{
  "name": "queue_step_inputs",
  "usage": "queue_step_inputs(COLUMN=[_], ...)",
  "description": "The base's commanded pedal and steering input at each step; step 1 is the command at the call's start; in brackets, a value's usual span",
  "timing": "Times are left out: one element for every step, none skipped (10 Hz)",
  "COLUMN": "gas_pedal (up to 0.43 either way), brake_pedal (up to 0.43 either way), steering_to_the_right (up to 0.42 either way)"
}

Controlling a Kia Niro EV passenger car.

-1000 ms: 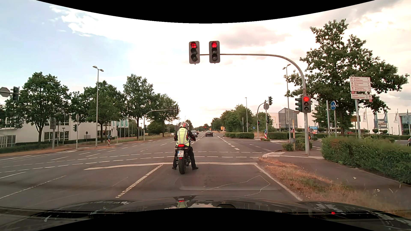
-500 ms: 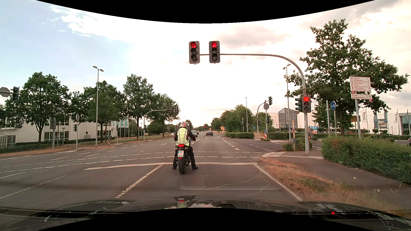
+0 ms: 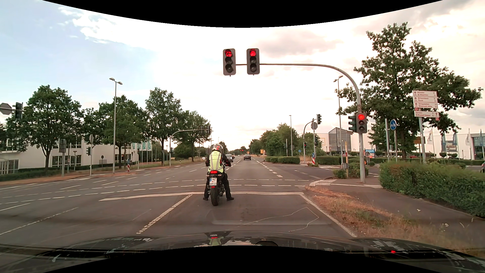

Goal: Follow the waypoints while adhering to traffic rules and regulations

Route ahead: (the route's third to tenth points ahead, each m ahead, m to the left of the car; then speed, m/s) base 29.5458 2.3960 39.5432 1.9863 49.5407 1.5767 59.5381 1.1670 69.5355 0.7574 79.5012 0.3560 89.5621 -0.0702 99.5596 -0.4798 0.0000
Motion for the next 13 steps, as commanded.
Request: queue_step_inputs(gas_pedal=[0.0, 0.0, 0.0, 0.0, 0.0, 0.0, 0.0, 0.0, 0.0, 0.0, 0.0, 0.0, 0.0], brake_pedal=[0.0, 0.0, 0.0, 0.0, 0.0, 0.0, 0.0, 0.0, 0.0, 0.0, 0.0, 0.0, 0.0], steering_to_the_right=[-0.001, -0.001, -0.001, -0.002, -0.001, -0.002, -0.001, -0.002, -0.002, -0.002, -0.002, -0.001, -0.002])
